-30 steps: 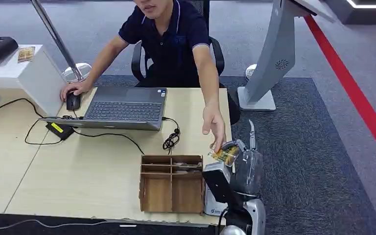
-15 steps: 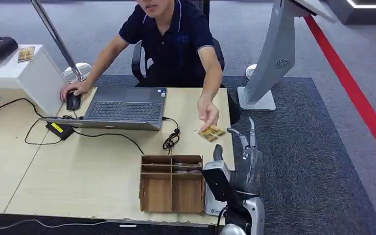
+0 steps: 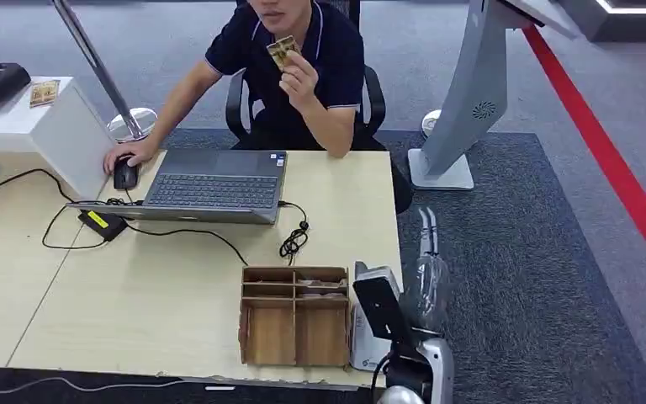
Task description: Pass the card to the sensor for recognition and then transmit it.
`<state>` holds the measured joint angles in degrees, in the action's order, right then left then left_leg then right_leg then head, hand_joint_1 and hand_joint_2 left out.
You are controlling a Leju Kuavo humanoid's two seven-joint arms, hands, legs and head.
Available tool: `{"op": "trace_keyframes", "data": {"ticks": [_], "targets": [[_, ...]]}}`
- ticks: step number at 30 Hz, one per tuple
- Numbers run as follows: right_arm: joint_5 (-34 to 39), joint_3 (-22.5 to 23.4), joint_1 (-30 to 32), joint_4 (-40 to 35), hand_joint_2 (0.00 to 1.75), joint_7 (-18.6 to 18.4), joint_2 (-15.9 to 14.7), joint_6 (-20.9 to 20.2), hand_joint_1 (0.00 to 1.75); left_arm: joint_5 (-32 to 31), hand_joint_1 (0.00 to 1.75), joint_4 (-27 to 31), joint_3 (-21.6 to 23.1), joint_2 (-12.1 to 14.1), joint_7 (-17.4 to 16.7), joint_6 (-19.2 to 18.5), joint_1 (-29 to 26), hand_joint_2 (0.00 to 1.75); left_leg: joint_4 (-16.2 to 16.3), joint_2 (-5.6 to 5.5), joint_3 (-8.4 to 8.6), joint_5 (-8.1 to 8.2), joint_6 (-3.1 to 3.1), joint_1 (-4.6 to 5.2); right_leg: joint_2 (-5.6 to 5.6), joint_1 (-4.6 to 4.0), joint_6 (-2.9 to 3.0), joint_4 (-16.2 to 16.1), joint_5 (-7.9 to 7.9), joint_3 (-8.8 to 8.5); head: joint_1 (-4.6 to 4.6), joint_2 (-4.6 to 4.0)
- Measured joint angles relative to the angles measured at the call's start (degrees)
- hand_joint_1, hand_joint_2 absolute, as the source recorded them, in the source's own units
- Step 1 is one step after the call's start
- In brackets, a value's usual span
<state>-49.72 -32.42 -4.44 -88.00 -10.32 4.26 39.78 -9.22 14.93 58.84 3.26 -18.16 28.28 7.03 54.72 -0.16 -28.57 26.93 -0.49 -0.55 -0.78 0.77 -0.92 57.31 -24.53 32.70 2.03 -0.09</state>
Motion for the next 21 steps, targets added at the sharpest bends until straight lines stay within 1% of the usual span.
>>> {"op": "trace_keyframes", "data": {"ticks": [3, 13, 21], "targets": [[0.92, -1.55, -0.24, 0.0, 1.75, -1.64, -1.05, 0.0, 0.0, -0.17, 0.0, 0.0, 0.11, 0.0, 0.0, -0.07, 0.0, 0.0, 0.0, 0.0, 0.0, 0.0, 0.0, 0.0, 0.0, 0.0, 0.0, 0.0, 0.0, 0.0, 0.0, -0.02], [2.38, -6.03, -0.75, 0.02, 1.75, -3.8, -4.06, 0.0, 0.0, -0.24, 0.0, 0.0, 0.39, 0.0, 0.07, -0.09, 0.0, 0.0, 0.0, 0.0, 0.0, 0.0, 0.0, 0.0, 0.0, 0.0, 0.0, 0.0, 0.0, 0.0, -0.02, -0.02], [-2.58, -10.14, -1.62, 0.33, 1.75, -6.51, -6.58, -0.02, 0.0, -0.74, 0.0, 0.0, 0.46, 0.0, 0.09, -0.15, 0.01, 0.0, 0.0, 0.0, -0.01, 0.0, 0.0, 0.0, 0.0, 0.0, 0.0, 0.0, 0.0, 0.0, 0.0, -0.02]]}}
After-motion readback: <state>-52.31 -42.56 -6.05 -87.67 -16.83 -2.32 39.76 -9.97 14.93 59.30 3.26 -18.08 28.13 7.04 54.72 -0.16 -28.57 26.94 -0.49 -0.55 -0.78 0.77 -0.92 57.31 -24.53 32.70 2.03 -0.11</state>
